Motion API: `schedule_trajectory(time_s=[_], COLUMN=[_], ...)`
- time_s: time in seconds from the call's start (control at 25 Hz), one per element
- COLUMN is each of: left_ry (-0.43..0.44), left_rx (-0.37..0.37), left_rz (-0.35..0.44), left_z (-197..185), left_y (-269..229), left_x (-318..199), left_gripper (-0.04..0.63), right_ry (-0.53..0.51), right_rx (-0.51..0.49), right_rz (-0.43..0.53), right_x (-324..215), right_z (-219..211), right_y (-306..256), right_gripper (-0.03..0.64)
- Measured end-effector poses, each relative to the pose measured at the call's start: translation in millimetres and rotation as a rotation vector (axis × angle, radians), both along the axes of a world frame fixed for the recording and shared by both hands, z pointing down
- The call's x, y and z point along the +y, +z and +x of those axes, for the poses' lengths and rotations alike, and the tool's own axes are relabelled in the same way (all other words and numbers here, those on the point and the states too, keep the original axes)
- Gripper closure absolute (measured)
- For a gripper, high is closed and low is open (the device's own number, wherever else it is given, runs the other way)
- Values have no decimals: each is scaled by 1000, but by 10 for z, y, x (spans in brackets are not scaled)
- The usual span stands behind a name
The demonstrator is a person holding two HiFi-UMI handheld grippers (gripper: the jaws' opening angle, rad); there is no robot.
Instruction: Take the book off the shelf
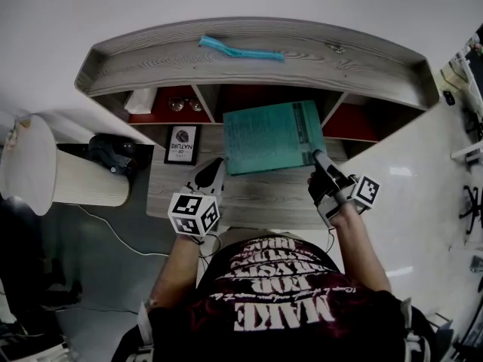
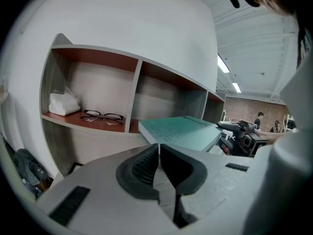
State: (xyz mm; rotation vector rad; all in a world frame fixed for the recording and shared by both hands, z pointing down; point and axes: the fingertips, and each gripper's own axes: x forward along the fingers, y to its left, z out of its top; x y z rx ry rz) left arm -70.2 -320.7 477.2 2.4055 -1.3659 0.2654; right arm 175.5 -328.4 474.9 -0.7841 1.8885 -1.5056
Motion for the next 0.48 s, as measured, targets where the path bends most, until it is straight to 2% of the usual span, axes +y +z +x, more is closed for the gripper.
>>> schedule_trajectory(time_s=[0.2,0.48], left_ry=[-47,-118], left_rx=[-3,-12], left_rz=[13,7], left_z=[-85,-334], left_y=[-61,-89], left_x=[67,171], left_gripper=[580,580], right_ry=[10,2], right_rx=[-71,-89], right_rz=[-66,-81], right_x=[67,201], right_z=[-10,-2], right_y=[64,119], right_gripper=[436,436])
